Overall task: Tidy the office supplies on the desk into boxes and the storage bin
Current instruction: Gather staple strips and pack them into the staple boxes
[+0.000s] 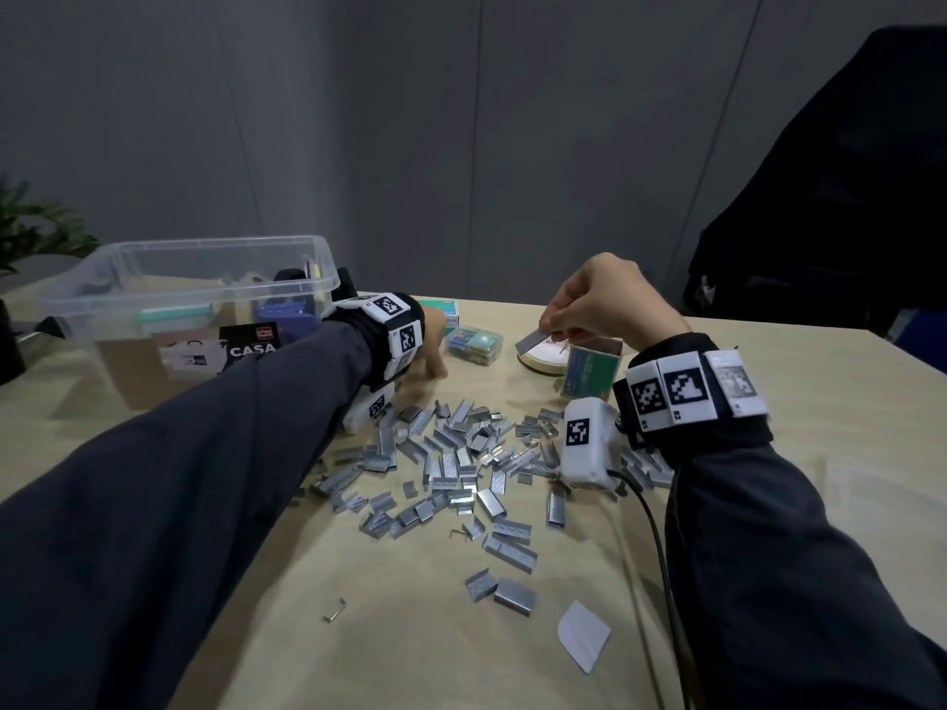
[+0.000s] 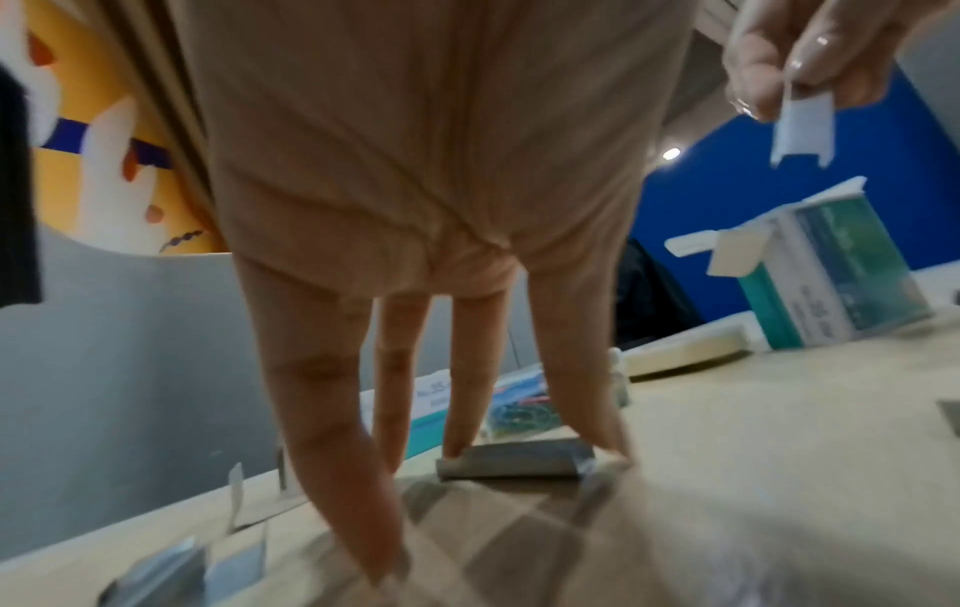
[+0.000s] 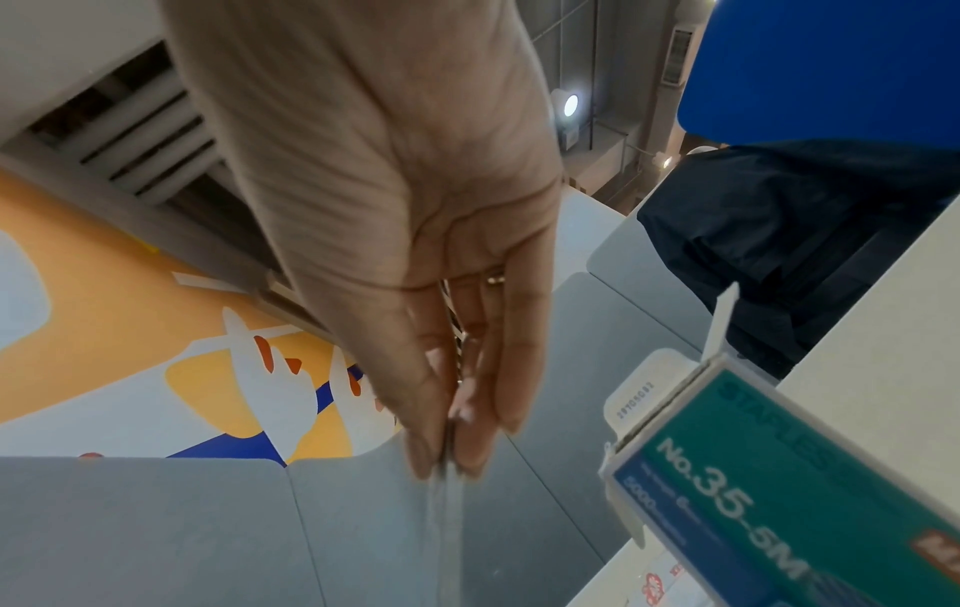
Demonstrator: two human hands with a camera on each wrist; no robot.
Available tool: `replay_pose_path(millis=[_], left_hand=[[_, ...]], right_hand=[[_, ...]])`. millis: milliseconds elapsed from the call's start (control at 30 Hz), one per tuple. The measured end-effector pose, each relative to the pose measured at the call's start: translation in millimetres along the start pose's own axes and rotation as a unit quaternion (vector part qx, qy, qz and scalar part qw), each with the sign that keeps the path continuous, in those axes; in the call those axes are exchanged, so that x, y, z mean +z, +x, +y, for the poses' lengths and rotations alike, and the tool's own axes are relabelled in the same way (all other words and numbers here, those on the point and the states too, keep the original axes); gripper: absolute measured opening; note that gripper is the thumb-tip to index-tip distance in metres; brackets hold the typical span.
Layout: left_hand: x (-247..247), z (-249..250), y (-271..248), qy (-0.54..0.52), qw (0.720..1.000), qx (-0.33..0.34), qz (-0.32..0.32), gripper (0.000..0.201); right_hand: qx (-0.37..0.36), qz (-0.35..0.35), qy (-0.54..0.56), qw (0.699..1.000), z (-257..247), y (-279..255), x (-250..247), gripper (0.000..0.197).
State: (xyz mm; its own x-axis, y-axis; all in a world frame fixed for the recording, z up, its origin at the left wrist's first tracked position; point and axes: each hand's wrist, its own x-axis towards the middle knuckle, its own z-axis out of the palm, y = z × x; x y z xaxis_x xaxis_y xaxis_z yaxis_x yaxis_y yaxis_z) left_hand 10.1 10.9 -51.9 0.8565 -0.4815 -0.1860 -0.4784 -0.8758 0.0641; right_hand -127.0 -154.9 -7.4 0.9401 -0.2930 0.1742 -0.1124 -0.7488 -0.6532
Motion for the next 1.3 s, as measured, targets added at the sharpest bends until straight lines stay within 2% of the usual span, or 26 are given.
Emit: replay_pose_path(millis=[200, 367, 467, 533, 600, 667, 733, 867, 1167, 1233, 1300], left_hand=[[-0.5, 6.0, -7.1, 0.025, 0.999, 0.021, 0.0, 0.028], [-4.8, 5.7, -13.4, -0.073, 0.997, 0.012, -0.012, 0.034], [-4.5, 5.7, -16.7, -0.185, 0.983, 0.014, 0.005, 0.027], [-8.2, 5.9, -18.2, -0.306, 0.951, 0.015, 0.034, 0.019], [-14.6, 8.6, -19.9, -0.461, 0.886, 0.015, 0.046, 0.011], [-20.4, 12.6, -22.8, -0.568, 0.821, 0.02, 0.046, 0.012], [-22.9, 17.7, -26.2, -0.617, 0.785, 0.032, 0.04, 0.016], [-22.9, 26.0, -31.3, -0.663, 0.745, 0.064, 0.027, 0.018], [-17.7, 41.9, -34.7, -0.748, 0.657, 0.092, 0.009, 0.02], [-18.0, 47.3, -33.5, -0.759, 0.645, 0.084, 0.016, 0.019], [-20.2, 52.8, -31.3, -0.76, 0.646, 0.071, 0.026, 0.019]], right_hand=[[-0.004, 0.004, -0.006, 1.0, 1.9, 1.4, 1.0, 0.005], [-0.009, 0.008, 0.0, 1.0, 1.8, 2.1, 3.6, 0.005], [-0.014, 0.01, 0.013, 1.0, 3.6, 3.0, 5.8, 0.006], [-0.01, 0.022, 0.027, 0.999, 6.2, 5.2, 7.9, 0.006], [-0.006, 0.066, 0.046, 0.997, 10.4, 10.4, 10.0, 0.008], [-0.004, 0.119, 0.088, 0.989, 14.1, 14.3, 10.3, 0.009], [-0.005, 0.132, 0.15, 0.98, 15.0, 15.0, 9.5, 0.005], [0.015, 0.103, 0.24, 0.965, 15.9, 14.5, 7.8, 0.002], [0.005, 0.05, 0.261, 0.964, 26.0, 16.2, 7.2, 0.007], [-0.006, 0.04, 0.259, 0.965, 28.3, 16.3, 4.8, 0.014], [-0.034, 0.05, 0.231, 0.971, 30.1, 15.5, 1.4, 0.024]])
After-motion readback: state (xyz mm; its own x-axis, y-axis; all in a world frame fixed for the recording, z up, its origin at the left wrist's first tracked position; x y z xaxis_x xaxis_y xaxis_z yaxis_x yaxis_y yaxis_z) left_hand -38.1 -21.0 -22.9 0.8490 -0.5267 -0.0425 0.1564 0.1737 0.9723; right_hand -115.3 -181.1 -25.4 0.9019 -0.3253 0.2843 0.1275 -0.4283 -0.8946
